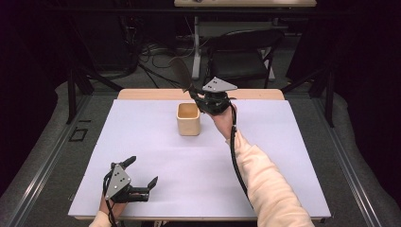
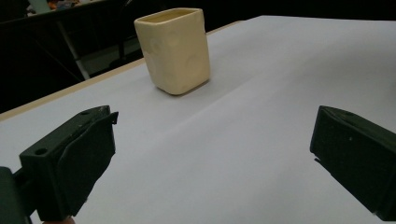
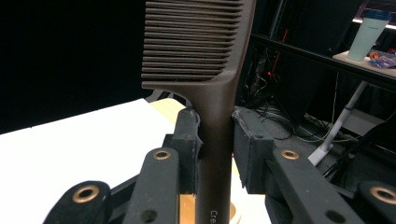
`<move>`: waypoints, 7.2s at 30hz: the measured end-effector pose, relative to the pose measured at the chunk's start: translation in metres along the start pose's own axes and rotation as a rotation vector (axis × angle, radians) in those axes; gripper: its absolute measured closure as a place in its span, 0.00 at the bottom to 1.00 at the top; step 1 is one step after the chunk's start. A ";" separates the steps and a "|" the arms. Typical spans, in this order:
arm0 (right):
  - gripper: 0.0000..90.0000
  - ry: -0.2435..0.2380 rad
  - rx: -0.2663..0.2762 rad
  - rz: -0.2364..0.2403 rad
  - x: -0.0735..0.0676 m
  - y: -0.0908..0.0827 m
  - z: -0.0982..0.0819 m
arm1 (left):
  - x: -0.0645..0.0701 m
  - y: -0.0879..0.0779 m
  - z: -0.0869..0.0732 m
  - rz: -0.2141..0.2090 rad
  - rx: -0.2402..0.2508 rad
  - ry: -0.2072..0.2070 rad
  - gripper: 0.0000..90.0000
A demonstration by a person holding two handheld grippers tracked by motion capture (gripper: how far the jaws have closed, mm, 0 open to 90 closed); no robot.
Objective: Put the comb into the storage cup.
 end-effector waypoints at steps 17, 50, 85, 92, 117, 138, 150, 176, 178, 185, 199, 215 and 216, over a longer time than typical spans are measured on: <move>0.80 0.002 0.020 0.005 -0.005 0.004 0.002 | 0.000 0.000 0.000 0.001 0.002 -0.002 0.00; 0.80 0.002 0.033 0.021 -0.015 0.017 0.001 | 0.001 -0.001 0.000 -0.001 0.005 -0.002 0.00; 0.80 0.026 0.012 0.028 -0.022 0.036 -0.016 | 0.000 -0.002 0.000 0.002 0.006 -0.004 0.00; 0.80 0.026 -0.005 0.029 -0.023 0.040 -0.022 | 0.000 -0.002 0.000 0.002 0.007 -0.003 0.00; 0.80 0.021 -0.047 0.046 -0.024 0.043 -0.032 | 0.000 -0.002 0.001 0.005 0.008 -0.004 0.00; 0.80 0.007 -0.121 0.059 -0.025 0.047 -0.045 | 0.000 -0.003 0.001 0.007 0.010 -0.003 0.00; 0.80 -0.013 -0.163 0.058 -0.027 0.050 -0.051 | 0.000 -0.002 0.001 0.006 0.008 -0.002 0.00; 0.80 -0.055 -0.251 0.071 -0.033 0.054 -0.059 | 0.000 -0.002 0.001 0.005 0.004 -0.003 0.00; 0.80 -0.056 -0.256 0.068 -0.033 0.054 -0.060 | 0.000 -0.002 0.001 0.004 0.004 -0.003 0.00; 0.73 -0.076 -0.268 0.052 -0.035 0.054 -0.061 | 0.000 -0.002 0.001 0.006 0.006 -0.003 0.00; 0.33 -0.024 -0.260 0.052 -0.027 0.028 -0.039 | 0.001 -0.002 0.001 0.006 0.005 0.000 0.00; 0.18 -0.002 -0.273 0.130 -0.019 -0.009 -0.038 | 0.001 -0.002 0.001 0.006 0.003 0.000 0.00; 0.17 -0.002 -0.275 0.136 -0.018 -0.011 -0.038 | 0.001 -0.002 0.001 0.005 0.002 0.001 0.00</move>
Point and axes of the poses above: each handheld gripper's, and its own axes: y roughly forward along the jaws, z roughly out of its top, x roughly to its right, the point moved 5 cm from there along y, roughly forward along the jaws, and after that the axes turned 11 degrees about -z, right-handed, at the moved point
